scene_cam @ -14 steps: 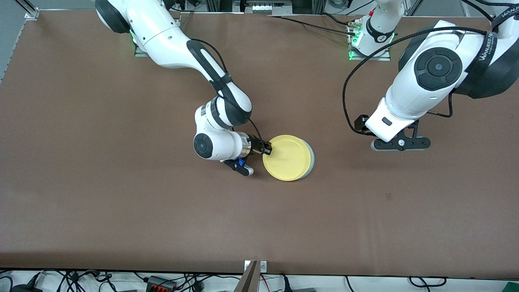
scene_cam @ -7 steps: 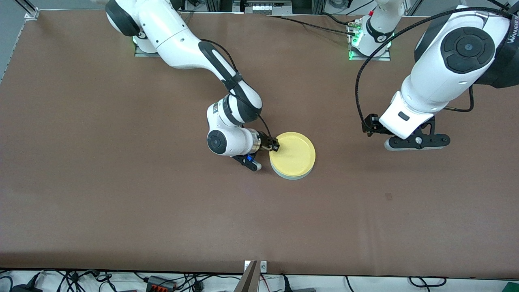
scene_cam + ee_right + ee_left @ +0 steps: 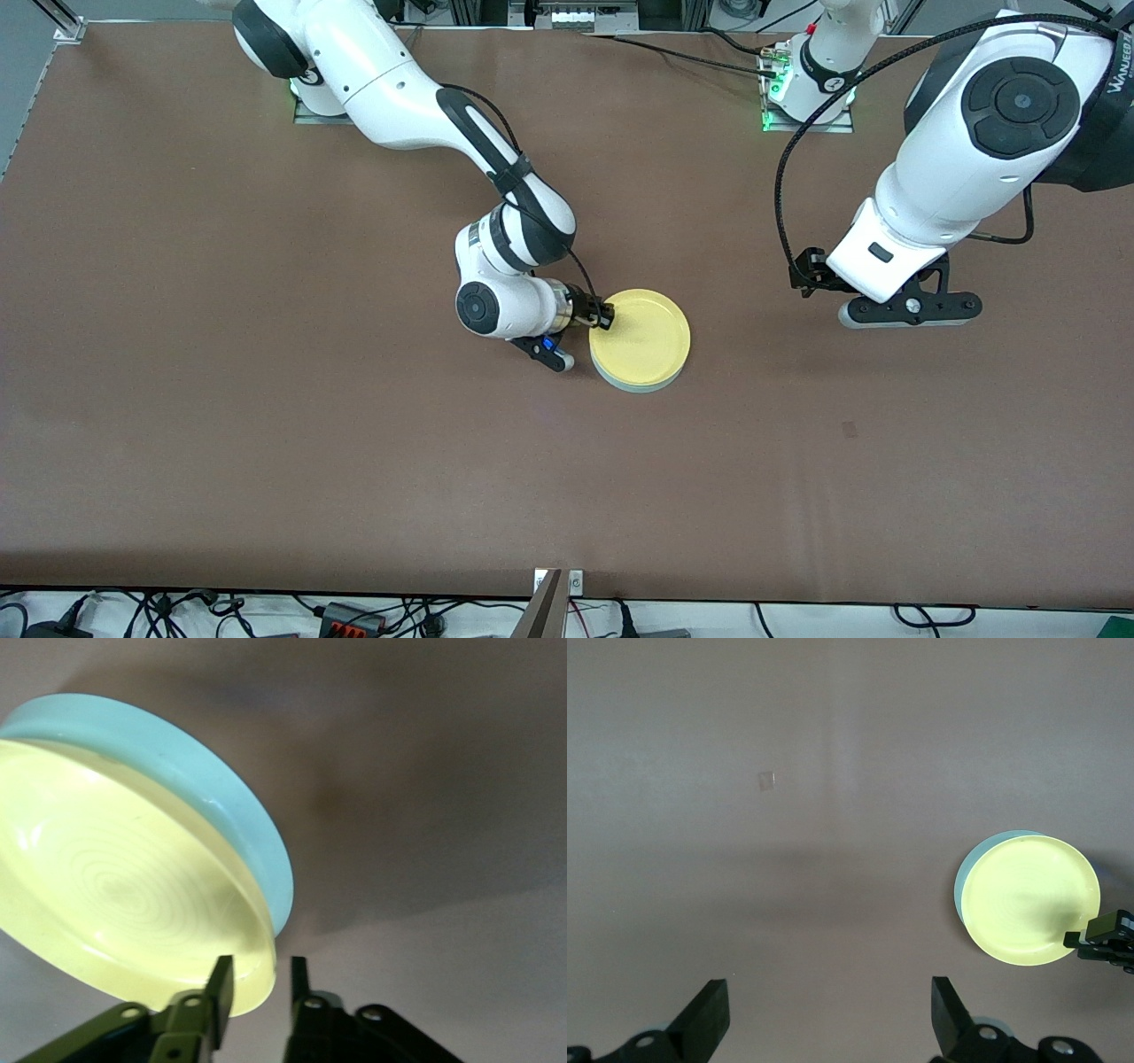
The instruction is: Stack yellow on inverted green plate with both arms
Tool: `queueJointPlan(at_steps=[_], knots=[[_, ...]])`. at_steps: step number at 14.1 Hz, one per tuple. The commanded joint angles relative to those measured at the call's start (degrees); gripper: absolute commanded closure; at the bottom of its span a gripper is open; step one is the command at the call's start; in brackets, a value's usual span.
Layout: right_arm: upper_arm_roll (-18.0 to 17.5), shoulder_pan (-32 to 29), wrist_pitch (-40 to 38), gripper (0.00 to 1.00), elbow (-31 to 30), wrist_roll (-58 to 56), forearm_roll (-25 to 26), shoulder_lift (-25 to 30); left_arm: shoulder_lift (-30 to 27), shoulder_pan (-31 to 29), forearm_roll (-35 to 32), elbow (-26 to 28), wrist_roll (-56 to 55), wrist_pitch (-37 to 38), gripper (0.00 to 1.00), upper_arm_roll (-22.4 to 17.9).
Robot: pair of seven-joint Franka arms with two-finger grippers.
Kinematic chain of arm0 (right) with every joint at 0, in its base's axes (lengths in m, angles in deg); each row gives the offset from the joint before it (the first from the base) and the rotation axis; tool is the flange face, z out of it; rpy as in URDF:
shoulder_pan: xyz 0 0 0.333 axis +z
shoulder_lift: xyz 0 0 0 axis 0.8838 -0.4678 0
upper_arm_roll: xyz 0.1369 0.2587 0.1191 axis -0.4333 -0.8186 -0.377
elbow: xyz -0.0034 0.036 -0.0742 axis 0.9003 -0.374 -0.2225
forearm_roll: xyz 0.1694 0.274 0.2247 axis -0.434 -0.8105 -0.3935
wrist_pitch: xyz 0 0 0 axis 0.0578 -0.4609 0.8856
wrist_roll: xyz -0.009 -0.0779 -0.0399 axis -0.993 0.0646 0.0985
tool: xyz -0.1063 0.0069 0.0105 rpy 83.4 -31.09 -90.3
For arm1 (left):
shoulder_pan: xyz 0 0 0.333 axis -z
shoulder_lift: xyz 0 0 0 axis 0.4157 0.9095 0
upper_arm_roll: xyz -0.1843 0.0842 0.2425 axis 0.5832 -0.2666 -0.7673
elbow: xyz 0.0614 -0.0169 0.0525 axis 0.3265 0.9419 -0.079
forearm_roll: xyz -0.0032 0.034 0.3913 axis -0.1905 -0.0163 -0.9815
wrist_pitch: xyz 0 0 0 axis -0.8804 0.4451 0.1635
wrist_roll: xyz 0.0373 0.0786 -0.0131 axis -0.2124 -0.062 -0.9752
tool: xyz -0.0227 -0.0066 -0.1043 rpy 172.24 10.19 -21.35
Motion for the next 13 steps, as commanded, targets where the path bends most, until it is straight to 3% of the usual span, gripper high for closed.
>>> queueJointPlan(at_steps=[1,4,8,10,13], knots=[[2.5,0.1,-1.2,0.0,1.8,0.5,2.8,1.7,-2.6,-0.6,1.6,0.6,4.4,0.5,0.0,-1.1],[4.2,-0.8,-6.2,0.0,1.9,-0.1,13.9,5.3,-3.8,2.0,2.3,0.5,6.9,0.1,0.0,-5.6],[5.8,-4.1,-14.8,0.0,1.7,-5.4,27.4,10.9,-7.7,8.8,8.3,0.9,11.9,0.0,0.0,-17.1],[5.9,-7.3,-17.3,0.0,1.7,-6.8,30.0,13.6,-9.8,13.3,11.9,1.7,16.0,-0.2,0.0,-24.6],[6.0,-11.3,-20.3,0.0,1.8,-8.6,30.4,17.2,-13.0,22.0,21.2,2.7,21.8,-0.2,0.0,-39.7]])
